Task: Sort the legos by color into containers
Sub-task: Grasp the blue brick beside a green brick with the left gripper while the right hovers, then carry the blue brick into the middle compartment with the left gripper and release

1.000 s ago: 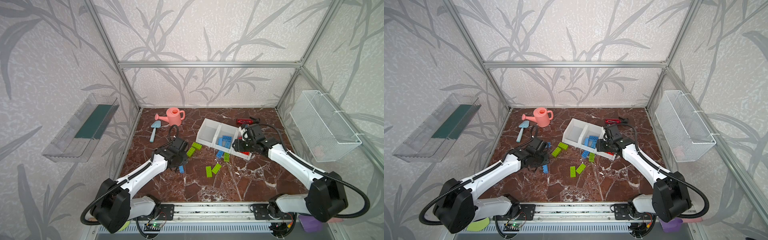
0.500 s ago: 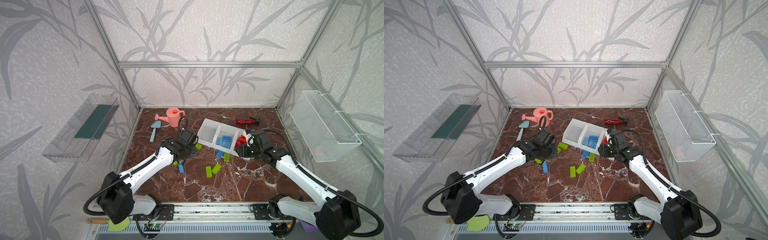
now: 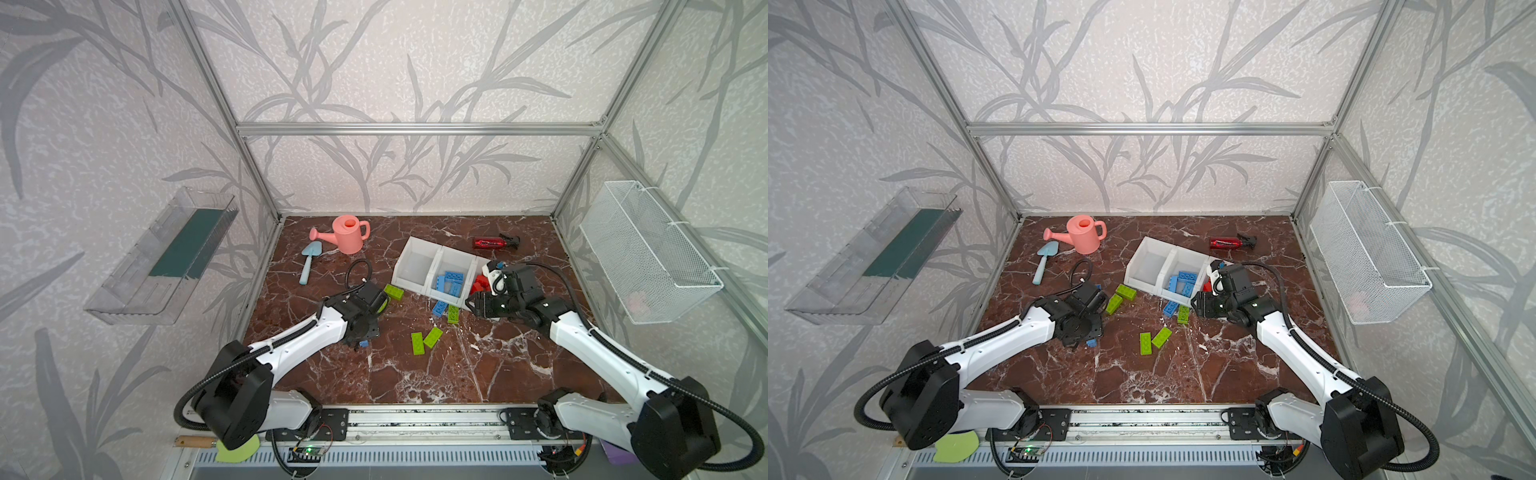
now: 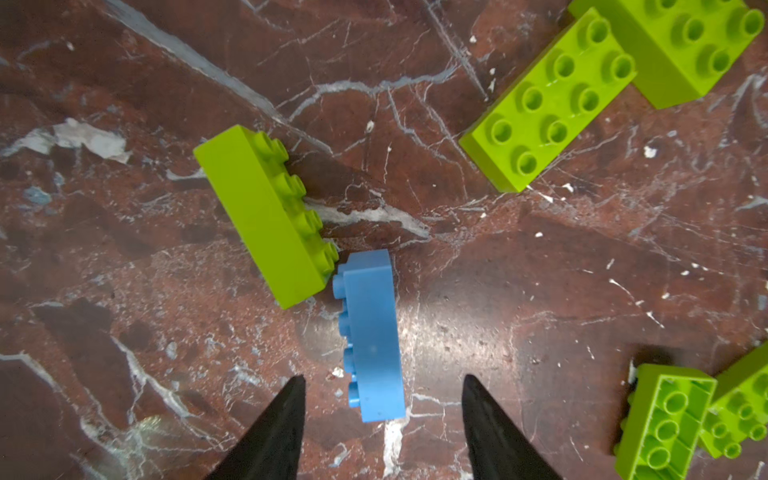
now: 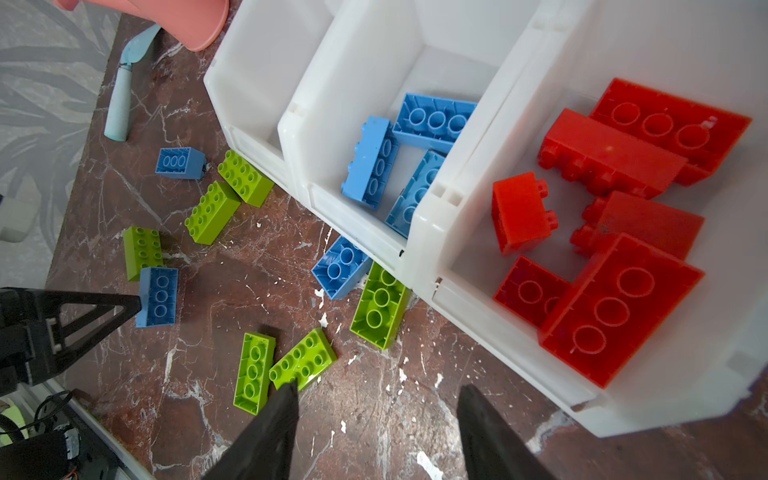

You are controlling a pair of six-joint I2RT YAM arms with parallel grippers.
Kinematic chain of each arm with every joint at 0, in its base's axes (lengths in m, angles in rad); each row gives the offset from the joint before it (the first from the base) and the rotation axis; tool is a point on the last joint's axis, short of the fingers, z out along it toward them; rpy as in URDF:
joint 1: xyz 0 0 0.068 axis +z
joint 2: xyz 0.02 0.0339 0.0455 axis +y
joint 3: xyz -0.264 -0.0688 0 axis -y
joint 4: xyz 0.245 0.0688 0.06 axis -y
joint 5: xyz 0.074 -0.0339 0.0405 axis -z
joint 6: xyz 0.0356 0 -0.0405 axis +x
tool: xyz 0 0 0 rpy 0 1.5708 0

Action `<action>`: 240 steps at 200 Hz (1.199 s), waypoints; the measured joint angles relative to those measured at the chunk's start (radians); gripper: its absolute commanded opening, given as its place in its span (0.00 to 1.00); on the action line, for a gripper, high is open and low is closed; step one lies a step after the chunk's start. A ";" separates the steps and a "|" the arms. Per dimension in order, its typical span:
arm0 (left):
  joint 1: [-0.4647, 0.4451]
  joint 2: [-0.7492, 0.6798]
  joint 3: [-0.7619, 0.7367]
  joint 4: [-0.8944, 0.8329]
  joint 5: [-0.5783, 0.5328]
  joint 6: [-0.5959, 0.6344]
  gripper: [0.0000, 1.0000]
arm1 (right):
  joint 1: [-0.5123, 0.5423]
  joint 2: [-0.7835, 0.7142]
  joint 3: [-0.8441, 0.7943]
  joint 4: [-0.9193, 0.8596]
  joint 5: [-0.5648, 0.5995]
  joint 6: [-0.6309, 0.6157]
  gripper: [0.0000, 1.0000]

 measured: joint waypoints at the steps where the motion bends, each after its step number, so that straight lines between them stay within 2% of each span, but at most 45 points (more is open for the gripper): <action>1: 0.000 0.002 0.000 0.000 0.000 0.001 0.56 | 0.000 0.000 0.000 0.000 0.000 0.000 0.63; 63: 0.008 0.167 0.000 0.084 0.008 0.007 0.32 | 0.000 0.018 0.000 0.002 -0.005 0.000 0.62; 100: 0.007 0.159 0.008 0.093 0.014 0.012 0.22 | 0.000 0.020 0.000 0.002 -0.005 0.000 0.62; 125: 0.005 0.137 0.071 0.073 0.015 0.035 0.17 | 0.000 0.019 -0.002 0.003 -0.008 0.001 0.62; 157: -0.011 0.149 0.248 0.051 0.019 0.083 0.17 | 0.000 -0.013 -0.035 0.000 -0.012 0.006 0.62; 177: -0.024 0.208 0.404 0.042 0.036 0.113 0.17 | 0.000 -0.060 -0.060 -0.017 -0.013 0.010 0.62; 240: -0.075 0.615 0.962 -0.010 0.108 0.196 0.20 | 0.000 -0.224 -0.101 -0.078 -0.029 0.025 0.62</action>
